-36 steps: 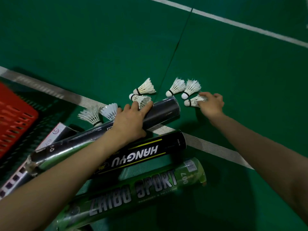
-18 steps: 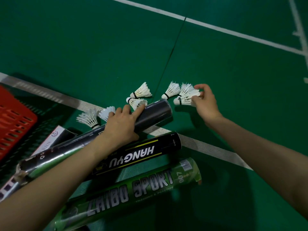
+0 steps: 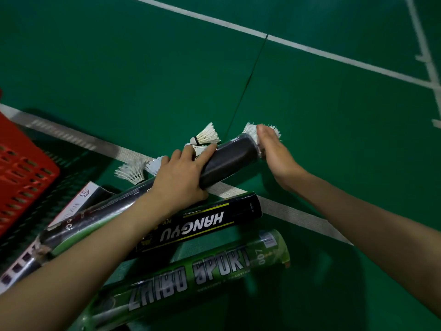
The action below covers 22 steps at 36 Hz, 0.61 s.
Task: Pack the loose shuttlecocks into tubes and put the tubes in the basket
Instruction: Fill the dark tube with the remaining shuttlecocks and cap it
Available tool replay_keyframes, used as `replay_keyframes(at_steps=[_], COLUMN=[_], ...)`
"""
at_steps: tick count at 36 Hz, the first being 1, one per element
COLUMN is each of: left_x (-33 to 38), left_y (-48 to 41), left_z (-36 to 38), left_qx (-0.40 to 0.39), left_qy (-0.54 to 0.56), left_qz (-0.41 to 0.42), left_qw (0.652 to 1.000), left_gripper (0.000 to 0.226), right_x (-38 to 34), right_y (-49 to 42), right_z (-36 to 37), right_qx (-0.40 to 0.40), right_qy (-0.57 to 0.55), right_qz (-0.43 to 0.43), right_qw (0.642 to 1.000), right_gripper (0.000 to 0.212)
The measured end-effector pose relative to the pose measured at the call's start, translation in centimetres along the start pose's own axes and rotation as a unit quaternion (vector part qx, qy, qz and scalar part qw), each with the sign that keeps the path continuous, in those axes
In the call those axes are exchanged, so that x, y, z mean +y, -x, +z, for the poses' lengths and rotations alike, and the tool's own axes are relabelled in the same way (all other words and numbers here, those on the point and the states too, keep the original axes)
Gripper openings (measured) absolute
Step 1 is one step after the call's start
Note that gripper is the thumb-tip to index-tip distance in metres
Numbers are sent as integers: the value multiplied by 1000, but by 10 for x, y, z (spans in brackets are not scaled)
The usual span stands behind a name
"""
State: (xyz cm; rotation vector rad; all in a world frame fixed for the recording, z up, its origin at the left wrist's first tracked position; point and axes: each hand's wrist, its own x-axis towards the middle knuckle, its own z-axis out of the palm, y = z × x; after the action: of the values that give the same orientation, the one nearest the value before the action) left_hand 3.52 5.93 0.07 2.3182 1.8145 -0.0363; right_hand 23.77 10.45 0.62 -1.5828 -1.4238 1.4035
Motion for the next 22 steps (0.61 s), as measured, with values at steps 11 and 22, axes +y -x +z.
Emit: replay_keyframes(at_steps=[11,22], left_x=[-6,-13], left_y=[-36,-56], left_z=[8,14], left_qx=[-37,-80], left_qy=[-2,-15], left_qz=[-39,-54], left_qw=[999,995], left_gripper=[105,103], right_x=[30,57], right_y=[-48,-119], right_z=[-11,-38], right_qx=[125,133], right_qy=[8,321], right_qz=[39,94], right_qw=[991,933], right_gripper=[20,64])
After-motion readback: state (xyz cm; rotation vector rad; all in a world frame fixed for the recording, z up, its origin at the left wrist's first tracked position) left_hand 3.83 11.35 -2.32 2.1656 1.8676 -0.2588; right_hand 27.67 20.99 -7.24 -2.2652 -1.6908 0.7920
